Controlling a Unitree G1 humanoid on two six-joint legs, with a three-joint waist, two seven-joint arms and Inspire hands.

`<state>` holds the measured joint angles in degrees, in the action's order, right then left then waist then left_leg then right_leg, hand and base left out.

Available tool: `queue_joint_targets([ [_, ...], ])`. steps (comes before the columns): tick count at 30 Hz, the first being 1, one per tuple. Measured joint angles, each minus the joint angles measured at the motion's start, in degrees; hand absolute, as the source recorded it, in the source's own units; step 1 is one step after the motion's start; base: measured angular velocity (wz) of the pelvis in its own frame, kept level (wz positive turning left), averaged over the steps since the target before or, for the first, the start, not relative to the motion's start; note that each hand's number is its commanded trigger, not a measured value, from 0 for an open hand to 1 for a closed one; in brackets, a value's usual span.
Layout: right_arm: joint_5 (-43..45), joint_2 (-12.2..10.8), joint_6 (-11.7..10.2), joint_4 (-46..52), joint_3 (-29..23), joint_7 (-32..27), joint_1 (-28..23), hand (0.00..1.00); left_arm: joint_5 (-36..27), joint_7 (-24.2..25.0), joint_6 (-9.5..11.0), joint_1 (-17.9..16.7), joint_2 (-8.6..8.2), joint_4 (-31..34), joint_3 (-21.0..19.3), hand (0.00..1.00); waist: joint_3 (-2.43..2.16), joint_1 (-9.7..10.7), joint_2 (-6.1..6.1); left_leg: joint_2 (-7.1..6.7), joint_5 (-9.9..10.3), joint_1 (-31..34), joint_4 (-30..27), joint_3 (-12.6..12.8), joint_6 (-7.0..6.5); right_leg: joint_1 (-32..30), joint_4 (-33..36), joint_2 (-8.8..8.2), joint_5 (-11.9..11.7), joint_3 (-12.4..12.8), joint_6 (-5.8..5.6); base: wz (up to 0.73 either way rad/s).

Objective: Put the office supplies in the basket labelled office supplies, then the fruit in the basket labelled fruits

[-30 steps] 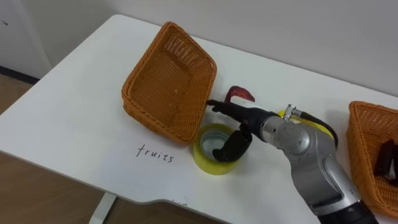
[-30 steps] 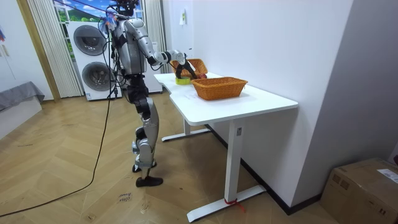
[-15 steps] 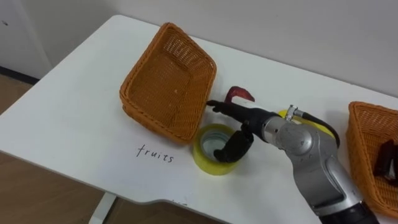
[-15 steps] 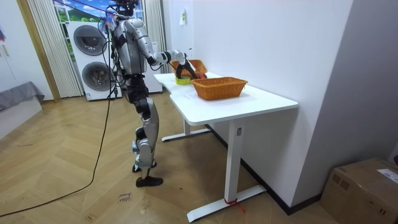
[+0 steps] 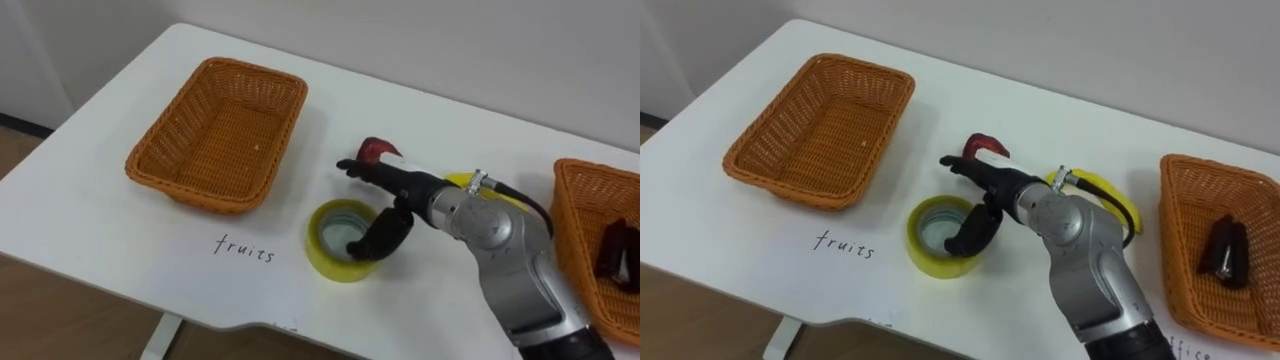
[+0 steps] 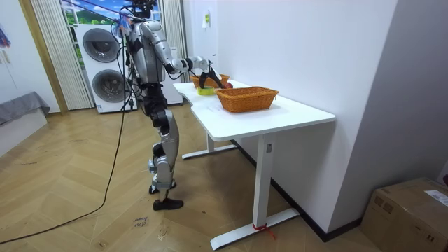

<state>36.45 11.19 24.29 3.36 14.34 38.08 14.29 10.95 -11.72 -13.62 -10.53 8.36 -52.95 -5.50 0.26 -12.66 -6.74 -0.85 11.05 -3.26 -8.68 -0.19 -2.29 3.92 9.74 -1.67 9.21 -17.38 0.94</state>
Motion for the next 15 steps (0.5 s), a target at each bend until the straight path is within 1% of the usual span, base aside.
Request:
queue_joint_targets([
  [7,0.0,0.1,0.0,1.8,-1.7,0.0,0.0,0.0,0.0,0.0,-0.1,-0.1,-0.05,0.0,-0.7,0.0,0.03,0.1,0.12,0.01,0.0,0.0,-0.1,0.0,0.0,0.1,0.0,0.01,0.0,0.0,0.0,0.0],
  [15,0.1,0.1,0.0,1.8,-1.8,0.0,-0.3,0.0,0.0,0.0,-0.1,-0.2,-0.08,0.0,-0.5,0.0,0.09,-0.1,0.21,0.02,0.0,0.0,0.0,0.1,0.0,0.0,0.0,0.02,0.0,0.1,0.0,0.0],
])
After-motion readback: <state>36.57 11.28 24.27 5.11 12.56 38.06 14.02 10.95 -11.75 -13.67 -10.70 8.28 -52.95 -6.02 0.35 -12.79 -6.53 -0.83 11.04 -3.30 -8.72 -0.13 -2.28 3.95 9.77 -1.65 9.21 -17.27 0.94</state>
